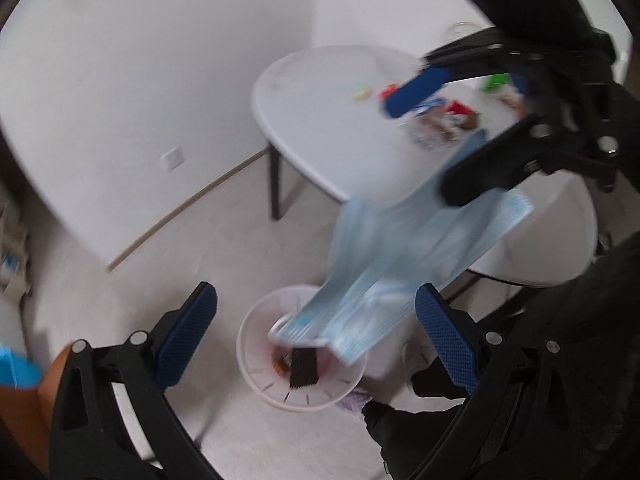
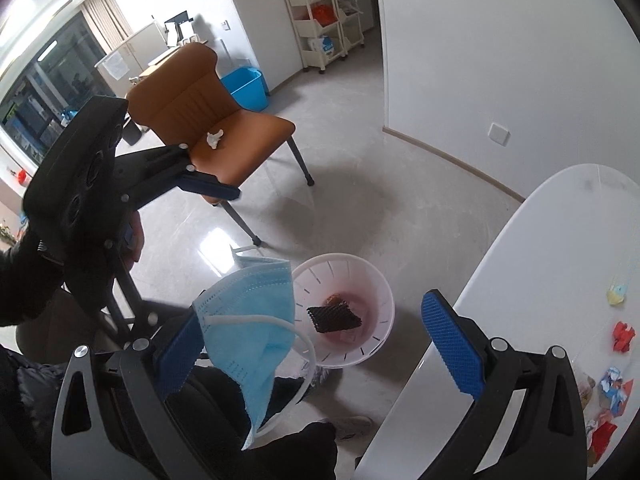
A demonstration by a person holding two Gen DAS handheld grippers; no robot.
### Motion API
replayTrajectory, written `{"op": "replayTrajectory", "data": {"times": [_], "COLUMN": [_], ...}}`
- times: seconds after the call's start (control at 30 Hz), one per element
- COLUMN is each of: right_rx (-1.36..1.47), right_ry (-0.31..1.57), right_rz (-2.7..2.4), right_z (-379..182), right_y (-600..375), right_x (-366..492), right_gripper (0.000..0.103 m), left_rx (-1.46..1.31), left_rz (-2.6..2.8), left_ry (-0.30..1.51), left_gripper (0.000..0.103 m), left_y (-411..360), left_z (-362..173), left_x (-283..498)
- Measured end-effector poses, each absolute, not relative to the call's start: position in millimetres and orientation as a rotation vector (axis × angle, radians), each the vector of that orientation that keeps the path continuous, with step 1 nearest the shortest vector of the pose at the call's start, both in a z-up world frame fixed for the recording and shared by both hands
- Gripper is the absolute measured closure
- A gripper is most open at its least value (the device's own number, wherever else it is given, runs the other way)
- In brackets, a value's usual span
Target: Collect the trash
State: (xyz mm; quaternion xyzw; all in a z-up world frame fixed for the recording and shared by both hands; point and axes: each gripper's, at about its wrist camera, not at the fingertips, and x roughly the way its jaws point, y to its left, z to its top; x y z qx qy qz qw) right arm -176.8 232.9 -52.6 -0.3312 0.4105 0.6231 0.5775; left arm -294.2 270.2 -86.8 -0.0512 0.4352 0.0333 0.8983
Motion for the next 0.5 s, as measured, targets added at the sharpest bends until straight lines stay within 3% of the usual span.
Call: {"op": "replayTrajectory", "data": {"times": [0.03,0.1,0.17,0.23,0.33,0.5], "right_rx": [-0.767,-0.747,-0.723,-0.705,-0.687,-0.624], "right_ry": [0.961,0.963,0.974,0.985,0.994,1.008], "right_rz": [1.458,1.454,1.452,1.443,1.433,1.416], "right_z": [-51.7,-50.9,-51.5,-54.8,-58.8,-55.6], "right_y": [233.1,233.7,233.6,231.6,230.6,227.4], "right_x": [-176.5,-175.1,-173.6,-170.5,-169.6,-163.7], "right_gripper": [0.003,0.003,0.003,0.003,0.003,0.003], "left_rx": [-0.097,-0.088,-0.130,-0.213,-0.255,-0.309], "left_rz": [0.057,0.039,0.011,-0.021,-0.022,0.009], "left_ry": [0.894,0.897,0.915,0.927,0.934,0.990], "left_gripper": [0.009,0.027,0.063,0.079,0.091,0.097], "left_y": [269.6,270.6,274.8,281.2,283.1,284.7], "left_z": [-86.6,-90.8,-98.4,-109.5,-123.6,-157.1], "left_x": [-292.0,-284.1,-279.8,-275.2,-271.4,-267.9]}}
